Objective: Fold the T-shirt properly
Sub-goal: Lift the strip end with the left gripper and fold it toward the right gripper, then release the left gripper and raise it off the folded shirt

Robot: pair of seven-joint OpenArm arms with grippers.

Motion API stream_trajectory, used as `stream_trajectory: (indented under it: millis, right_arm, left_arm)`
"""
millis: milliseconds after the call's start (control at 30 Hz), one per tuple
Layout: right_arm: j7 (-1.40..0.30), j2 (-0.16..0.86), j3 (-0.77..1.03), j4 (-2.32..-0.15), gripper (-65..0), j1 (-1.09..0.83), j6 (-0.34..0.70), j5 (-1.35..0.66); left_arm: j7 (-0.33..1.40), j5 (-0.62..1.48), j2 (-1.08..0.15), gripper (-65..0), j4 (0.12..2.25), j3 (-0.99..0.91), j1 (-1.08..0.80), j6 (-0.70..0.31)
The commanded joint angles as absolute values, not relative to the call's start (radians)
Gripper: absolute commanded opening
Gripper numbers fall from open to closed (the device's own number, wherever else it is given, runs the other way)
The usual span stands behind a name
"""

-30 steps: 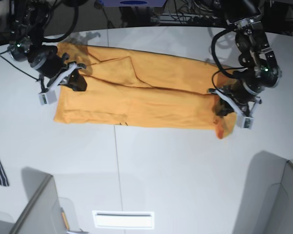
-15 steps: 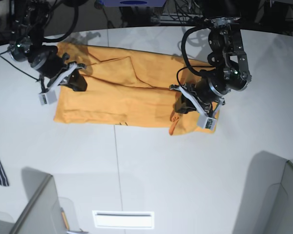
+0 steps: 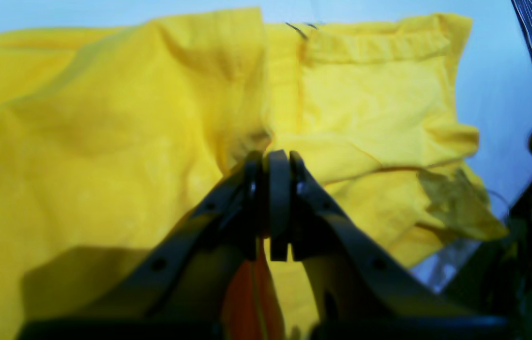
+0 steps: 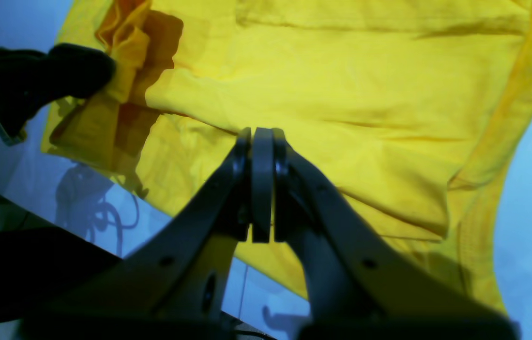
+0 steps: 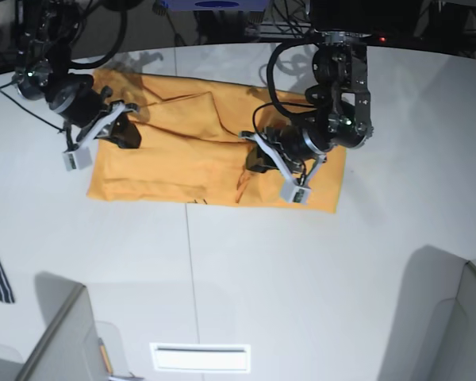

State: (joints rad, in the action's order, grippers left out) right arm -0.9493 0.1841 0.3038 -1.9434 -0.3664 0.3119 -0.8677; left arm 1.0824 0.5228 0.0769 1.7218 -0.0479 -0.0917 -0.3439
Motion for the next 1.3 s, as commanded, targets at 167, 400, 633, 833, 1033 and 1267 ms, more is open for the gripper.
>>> stream_trajectory:
  millis: [167, 400, 633, 833, 1033, 1267]
  right_arm:
    - [-0.931, 0.196, 0.309, -1.959, -65.0, -0.364, 0.312, -0.886]
    - [-0.931, 0.196, 0.309, -1.959, -65.0, -0.366, 0.312, -0.886]
    - [-0.931, 0.196, 0.309, -1.959, -65.0, -0.364, 0.312, -0.886]
    - [-0.931, 0.196, 0.309, -1.959, -65.0, -0.366, 0.312, -0.886]
    - [-0.931, 0.196, 0.309, -1.959, -65.0, -0.367, 0.312, -0.886]
    - [-0.931, 0.196, 0.309, -1.959, -65.0, -0.367, 0.312, -0.886]
  left_arm:
    - [1.02, 0.547, 0.085, -65.0, 1.735, 0.024, -0.082, -0.349]
    - [1.02, 0.547, 0.097, -65.0, 1.735, 0.03, -0.09, -0.349]
    - [1.021, 0.547, 0.097, -65.0, 1.735, 0.031, -0.093, -0.349]
    - [1.02, 0.547, 0.097, -65.0, 1.689, 0.022, -0.084, -0.349]
    - [1.018, 0.547, 0.097, -65.0, 1.649, 0.028, -0.081, -0.349]
    - [1.013, 0.549, 0.101, -42.3, 1.656, 0.028, -0.079, -0.351]
